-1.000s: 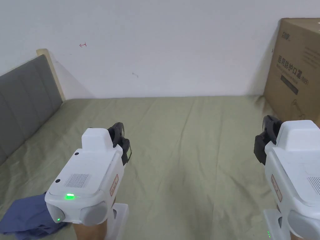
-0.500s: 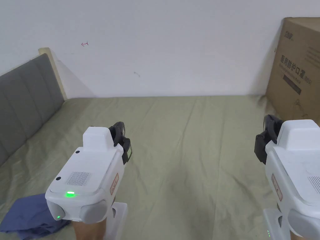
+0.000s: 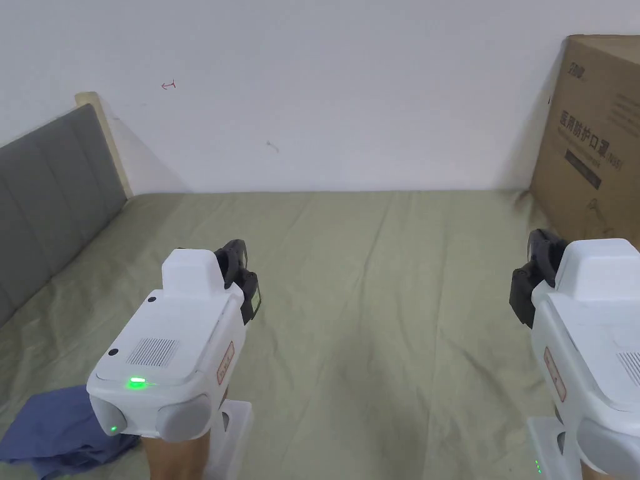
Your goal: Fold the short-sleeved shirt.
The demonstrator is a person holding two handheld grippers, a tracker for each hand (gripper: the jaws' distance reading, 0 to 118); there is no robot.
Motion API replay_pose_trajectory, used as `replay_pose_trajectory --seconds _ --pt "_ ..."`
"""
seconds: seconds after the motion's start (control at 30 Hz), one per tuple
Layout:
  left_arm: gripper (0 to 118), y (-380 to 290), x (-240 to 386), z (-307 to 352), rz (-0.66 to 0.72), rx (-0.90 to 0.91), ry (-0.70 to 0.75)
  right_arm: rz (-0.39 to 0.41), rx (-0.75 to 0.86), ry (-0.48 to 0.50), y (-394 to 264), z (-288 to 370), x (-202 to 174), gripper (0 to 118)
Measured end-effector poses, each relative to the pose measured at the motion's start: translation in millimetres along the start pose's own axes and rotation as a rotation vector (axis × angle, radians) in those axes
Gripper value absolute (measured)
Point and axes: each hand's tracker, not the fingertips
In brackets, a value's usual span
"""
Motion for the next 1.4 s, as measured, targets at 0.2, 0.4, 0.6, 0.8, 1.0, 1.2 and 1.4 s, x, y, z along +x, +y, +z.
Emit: replay_pose_trajectory --seconds 0.2,0.4,0.6,0.8,1.0,1.2,1.4 --pt "0 0.2 -1.4 -0.7 0.001 0.002 0.003 0.002 0.002 0.000 4.3 3.2 -3.6 0" --pt "0 0.1 -2.3 -0.8 0.002 -0.003 0.001 0.003 0.004 -0.002 3.0 1.6 -0.5 0" --pt "0 0.1 -2.6 -0.9 0.002 -0.001 -0.001 0.004 0.006 -0.001 3.2 1.4 0.4 0" --pt "0 -0.6 -2.3 -0.6 0.002 -0.003 -0.001 0.004 0.003 -0.001 4.2 3.1 -1.3 0" --pt "0 -1.0 -0.7 0.5 -0.014 -0.002 0.010 0.003 0.001 -0.004 4.2 3.5 -1.7 0" --pt "74 -1.8 -2.5 0.3 -0.022 -0.005 0.038 -0.005 -0.020 -0.003 2.6 2.0 1.1 48" --pt "118 -4.9 -0.5 2.6 -0.054 0.006 0.036 -0.041 -0.024 -0.028 1.2 2.4 2.8 109"
